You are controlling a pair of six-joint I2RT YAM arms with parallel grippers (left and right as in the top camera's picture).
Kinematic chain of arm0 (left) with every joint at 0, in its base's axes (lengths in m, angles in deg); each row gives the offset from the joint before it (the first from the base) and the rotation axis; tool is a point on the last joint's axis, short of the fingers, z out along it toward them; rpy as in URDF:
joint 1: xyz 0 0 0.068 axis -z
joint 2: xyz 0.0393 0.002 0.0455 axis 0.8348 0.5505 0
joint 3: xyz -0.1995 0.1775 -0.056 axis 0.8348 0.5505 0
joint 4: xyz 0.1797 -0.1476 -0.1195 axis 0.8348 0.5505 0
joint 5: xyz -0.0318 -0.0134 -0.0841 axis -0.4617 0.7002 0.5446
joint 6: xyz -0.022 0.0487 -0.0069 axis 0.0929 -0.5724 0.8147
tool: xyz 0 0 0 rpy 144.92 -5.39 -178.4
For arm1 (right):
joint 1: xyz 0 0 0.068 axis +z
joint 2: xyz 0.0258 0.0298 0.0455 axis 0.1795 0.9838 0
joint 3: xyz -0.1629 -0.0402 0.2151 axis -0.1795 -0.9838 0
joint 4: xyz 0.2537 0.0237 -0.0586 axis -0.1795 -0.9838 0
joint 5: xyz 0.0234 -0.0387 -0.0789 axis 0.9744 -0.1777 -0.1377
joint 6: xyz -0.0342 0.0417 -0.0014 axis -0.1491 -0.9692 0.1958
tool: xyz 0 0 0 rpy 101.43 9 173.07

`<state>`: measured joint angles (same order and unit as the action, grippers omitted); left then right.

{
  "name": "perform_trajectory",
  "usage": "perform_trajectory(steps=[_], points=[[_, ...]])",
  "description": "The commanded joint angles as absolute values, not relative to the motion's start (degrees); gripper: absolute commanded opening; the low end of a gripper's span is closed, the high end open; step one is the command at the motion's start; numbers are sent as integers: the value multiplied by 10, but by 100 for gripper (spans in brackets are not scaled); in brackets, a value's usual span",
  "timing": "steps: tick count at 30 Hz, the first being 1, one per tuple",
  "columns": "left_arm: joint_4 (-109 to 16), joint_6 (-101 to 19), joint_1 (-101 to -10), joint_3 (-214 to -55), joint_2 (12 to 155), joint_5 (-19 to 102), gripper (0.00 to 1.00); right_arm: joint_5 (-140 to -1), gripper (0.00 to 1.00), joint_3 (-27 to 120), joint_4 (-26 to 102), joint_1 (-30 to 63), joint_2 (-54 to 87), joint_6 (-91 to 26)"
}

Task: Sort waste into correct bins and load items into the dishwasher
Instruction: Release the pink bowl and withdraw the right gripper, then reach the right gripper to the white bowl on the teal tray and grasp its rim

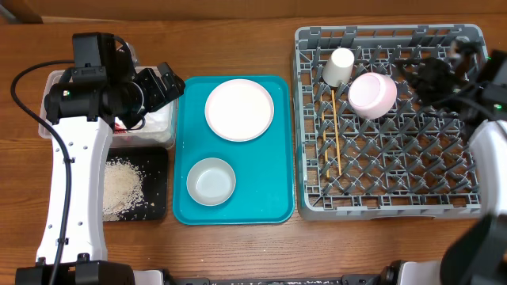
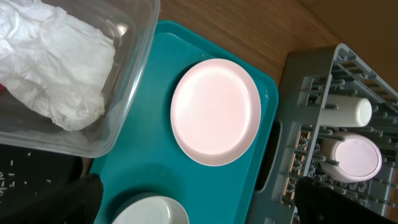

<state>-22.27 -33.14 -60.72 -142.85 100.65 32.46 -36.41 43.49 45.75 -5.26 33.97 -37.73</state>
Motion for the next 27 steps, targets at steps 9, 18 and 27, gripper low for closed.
perform_trajectory(steps=[9,18,27], points=[[-223,-336,-608,-1443,1003,330,100,-694,51,436,444,355,286,-302],[-223,-336,-608,-1443,1003,330,100,-764,54,435,439,528,387,-303],[-223,-336,-608,-1443,1003,330,100,-694,54,435,422,631,446,-303]])
